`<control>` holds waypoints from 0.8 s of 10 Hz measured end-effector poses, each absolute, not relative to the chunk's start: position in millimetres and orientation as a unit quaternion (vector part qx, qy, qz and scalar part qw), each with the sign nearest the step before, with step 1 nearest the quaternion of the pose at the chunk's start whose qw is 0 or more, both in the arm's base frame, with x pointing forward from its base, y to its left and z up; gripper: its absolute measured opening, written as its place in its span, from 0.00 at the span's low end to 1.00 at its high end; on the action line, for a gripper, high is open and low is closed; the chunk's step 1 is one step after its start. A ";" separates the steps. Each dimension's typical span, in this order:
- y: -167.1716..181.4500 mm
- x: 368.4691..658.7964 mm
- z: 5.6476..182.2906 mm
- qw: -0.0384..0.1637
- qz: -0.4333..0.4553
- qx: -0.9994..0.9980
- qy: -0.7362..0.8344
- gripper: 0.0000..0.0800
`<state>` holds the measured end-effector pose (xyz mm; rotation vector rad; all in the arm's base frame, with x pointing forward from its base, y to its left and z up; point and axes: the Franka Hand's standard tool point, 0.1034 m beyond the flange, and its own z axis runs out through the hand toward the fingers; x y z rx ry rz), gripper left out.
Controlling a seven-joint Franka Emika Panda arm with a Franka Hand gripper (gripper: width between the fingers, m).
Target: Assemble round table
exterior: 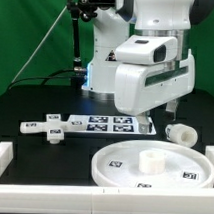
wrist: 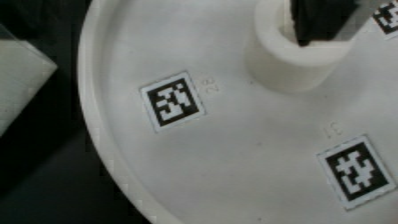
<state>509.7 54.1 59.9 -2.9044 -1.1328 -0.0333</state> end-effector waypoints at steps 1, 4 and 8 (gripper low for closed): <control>60.2 504.4 57.1 0.016 -0.011 -0.959 -0.284 0.81; 81.5 496.6 51.7 0.027 -0.007 -0.991 -0.133 0.81; 85.3 495.8 51.4 0.036 -0.004 -0.997 -0.070 0.81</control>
Offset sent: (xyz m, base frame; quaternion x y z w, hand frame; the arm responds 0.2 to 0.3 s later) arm -0.0018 0.0148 -0.0076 -0.0154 -0.0064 0.2492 0.9683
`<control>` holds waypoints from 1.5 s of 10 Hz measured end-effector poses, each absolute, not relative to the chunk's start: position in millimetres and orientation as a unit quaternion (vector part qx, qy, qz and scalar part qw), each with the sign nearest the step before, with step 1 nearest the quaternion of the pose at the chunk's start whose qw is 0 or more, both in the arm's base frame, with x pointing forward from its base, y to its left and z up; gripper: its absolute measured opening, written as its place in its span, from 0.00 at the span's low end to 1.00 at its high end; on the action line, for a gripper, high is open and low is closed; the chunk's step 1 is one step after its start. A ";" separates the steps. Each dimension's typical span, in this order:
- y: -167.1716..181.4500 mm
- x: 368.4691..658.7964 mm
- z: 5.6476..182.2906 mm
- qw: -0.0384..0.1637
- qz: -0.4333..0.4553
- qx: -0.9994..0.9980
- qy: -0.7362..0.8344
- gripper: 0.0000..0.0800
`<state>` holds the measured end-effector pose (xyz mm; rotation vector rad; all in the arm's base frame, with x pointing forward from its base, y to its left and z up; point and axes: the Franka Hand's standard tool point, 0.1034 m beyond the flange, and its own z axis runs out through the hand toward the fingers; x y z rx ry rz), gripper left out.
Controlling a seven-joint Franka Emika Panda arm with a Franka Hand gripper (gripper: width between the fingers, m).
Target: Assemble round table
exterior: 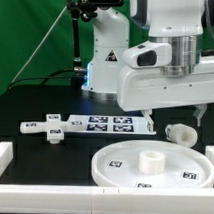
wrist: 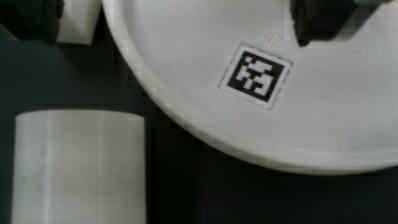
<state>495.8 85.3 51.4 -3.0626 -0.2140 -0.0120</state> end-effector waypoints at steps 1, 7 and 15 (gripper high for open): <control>88.5 495.0 51.4 0.036 -0.004 -0.997 -0.065 0.81; 114.2 480.1 48.7 0.035 0.042 -0.996 -0.076 0.81; 116.5 463.7 45.1 0.018 0.300 -0.952 -0.060 0.81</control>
Offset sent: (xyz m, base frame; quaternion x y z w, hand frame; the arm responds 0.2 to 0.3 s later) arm -0.0005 0.0209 -0.0042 -0.0183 0.0204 -0.0049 0.9996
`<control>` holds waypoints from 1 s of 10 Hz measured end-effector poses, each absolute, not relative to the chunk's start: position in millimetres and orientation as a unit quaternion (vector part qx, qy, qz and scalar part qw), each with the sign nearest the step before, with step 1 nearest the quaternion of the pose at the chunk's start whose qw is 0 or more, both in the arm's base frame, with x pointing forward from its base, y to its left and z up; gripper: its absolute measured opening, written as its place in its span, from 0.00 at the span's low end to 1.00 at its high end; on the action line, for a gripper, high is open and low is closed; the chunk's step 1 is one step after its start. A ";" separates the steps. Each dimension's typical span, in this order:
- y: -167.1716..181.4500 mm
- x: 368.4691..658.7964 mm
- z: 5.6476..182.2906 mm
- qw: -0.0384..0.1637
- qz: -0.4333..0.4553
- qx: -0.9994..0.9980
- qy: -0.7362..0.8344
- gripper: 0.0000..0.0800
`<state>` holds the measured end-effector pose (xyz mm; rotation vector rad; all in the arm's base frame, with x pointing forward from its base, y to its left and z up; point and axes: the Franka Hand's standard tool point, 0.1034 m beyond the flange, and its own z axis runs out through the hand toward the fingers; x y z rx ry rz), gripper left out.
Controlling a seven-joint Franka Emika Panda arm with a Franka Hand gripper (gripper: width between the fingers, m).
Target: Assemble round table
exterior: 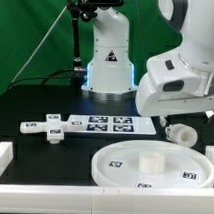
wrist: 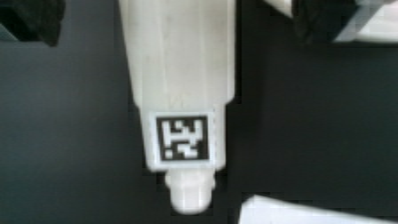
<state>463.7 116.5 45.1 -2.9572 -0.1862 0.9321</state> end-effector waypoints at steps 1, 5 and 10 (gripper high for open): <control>115.0 454.5 44.9 -0.001 0.343 -0.938 -0.055 0.81; 116.3 455.3 38.6 -0.011 0.392 -0.918 -0.063 0.81; 114.5 451.0 20.6 -0.024 0.404 -0.914 -0.034 0.81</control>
Offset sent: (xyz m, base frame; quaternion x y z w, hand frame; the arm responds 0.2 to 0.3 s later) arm 0.0000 0.0000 0.0000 0.0000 -0.1296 0.0000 0.9916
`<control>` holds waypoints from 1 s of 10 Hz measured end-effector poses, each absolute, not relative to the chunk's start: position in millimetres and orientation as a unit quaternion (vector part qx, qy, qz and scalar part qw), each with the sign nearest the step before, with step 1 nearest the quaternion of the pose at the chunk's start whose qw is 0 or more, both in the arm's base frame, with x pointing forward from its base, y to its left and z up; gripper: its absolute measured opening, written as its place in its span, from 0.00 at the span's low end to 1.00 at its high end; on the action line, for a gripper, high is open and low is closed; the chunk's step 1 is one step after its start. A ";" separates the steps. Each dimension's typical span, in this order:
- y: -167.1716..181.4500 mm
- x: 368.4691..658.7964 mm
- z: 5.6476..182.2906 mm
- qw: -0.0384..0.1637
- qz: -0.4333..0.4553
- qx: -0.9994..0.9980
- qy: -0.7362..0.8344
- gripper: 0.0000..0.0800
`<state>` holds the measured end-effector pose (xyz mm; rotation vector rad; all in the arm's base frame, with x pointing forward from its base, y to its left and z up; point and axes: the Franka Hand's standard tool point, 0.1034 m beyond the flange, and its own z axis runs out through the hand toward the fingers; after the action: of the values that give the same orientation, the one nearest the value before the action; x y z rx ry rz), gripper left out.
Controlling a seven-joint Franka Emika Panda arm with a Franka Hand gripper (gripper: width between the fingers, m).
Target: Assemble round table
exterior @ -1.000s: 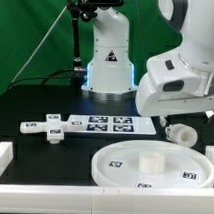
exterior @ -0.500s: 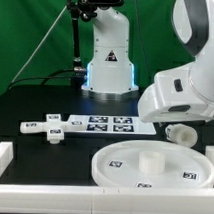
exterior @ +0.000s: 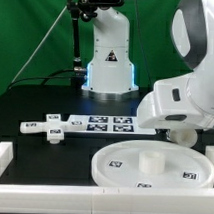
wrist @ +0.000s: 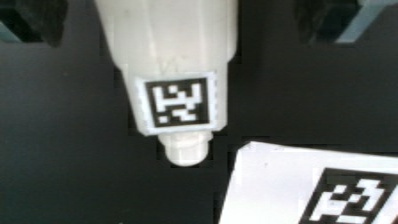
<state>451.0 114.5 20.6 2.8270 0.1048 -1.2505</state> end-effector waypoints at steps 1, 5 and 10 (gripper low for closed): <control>115.3 448.5 16.0 0.024 -0.407 0.913 0.035 0.81; 116.7 448.3 10.8 0.020 -0.401 0.915 0.037 0.81; 117.9 448.2 10.5 0.019 -0.400 0.915 0.041 0.51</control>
Offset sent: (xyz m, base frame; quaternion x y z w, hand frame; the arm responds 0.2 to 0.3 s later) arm -0.0010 0.0042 -0.0062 0.0308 0.0029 0.0020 0.9995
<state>448.2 117.9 10.5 2.8402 0.1261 -1.2426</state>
